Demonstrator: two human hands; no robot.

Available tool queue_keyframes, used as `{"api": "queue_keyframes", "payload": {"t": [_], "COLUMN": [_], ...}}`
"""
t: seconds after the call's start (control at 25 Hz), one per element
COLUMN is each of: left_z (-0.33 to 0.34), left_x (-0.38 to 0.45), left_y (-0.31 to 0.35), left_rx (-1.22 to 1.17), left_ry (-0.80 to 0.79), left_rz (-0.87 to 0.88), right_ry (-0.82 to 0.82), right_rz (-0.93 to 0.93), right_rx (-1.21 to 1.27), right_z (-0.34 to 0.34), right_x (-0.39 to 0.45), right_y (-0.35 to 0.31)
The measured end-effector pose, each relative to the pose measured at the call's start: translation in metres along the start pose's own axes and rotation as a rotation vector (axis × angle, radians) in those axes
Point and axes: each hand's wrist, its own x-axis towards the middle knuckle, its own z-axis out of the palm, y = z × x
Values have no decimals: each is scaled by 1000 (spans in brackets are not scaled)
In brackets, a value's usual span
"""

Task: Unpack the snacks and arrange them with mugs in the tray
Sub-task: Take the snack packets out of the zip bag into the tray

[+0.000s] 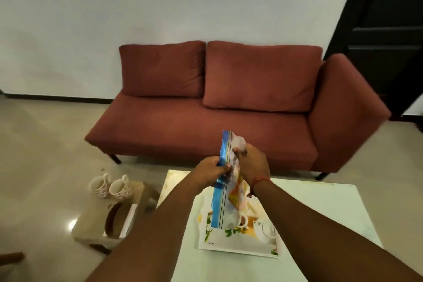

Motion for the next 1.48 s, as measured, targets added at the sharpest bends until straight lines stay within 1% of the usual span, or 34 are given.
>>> {"api": "queue_keyframes", "payload": {"t": [0.12,0.24,0.32,0.4,0.48,0.52,0.6,0.64,0.72,0.84,0.92,1.04,1.16,1.24,1.36,1.48], "left_z": [27,33,34,30,26,25,24,25,26,31,36,48,70,81,97,111], "left_x": [0,0,-2,0,4,6,9,10,10,5,4,4,-1,-3,-7,-12], "left_y": [21,28,30,33,35,34,27,21,10,-2,-2,8,21,25,25,30], "left_rx": [36,92,87,53,53,101,193,197,170,105,132,182,112,74,211,189], "left_ry": [-17,-46,-72,-62,-14,14,47,52,39,16,29,143,193,221,293,328], "left_rz": [24,36,47,74,90,98,109,115,119,66,91,167,152,164,236,216], "right_ry": [67,118,154,189,223,218,159,129,128,129,131,131,120,101,70,41], "right_rz": [57,115,164,210,218,208,170,153,148,197,219,248,235,205,181,142], "right_rx": [25,44,67,124,172,185,192,191,209,234,308,411,446,437,377,299], "right_z": [-29,-38,-39,-36,-29,-25,-11,-3,10,20,21,7,-12,-25,-42,-57], "right_x": [0,-3,-5,-6,-11,-16,-26,-32,-44,-58,-63,-59,-50,-45,-46,-48], "right_y": [12,16,14,14,11,10,6,4,1,0,-1,-7,-4,1,17,27]}}
